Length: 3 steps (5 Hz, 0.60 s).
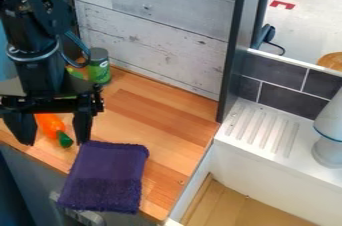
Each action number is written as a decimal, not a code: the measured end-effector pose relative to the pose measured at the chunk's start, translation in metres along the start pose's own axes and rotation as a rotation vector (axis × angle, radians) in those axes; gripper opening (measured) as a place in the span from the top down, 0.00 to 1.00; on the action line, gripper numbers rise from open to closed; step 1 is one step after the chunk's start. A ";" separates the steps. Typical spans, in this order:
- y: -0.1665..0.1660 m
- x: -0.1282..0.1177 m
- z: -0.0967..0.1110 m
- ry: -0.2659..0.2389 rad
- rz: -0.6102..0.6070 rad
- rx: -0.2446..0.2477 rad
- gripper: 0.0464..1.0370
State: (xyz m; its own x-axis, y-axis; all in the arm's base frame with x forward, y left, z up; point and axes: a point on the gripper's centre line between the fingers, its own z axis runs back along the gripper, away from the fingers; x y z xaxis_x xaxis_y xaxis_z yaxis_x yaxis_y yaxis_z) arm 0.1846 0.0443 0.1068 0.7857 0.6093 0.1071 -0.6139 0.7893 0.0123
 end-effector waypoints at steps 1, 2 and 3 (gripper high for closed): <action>0.000 -0.001 -0.002 0.012 -0.002 0.004 0.04; 0.011 0.040 -0.009 0.040 0.054 -0.020 0.04; 0.022 0.078 -0.018 0.057 0.093 -0.036 0.04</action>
State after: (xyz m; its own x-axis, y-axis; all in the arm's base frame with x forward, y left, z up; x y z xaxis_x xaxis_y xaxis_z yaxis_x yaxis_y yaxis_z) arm 0.2343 0.1104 0.0971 0.7290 0.6826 0.0498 -0.6820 0.7307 -0.0310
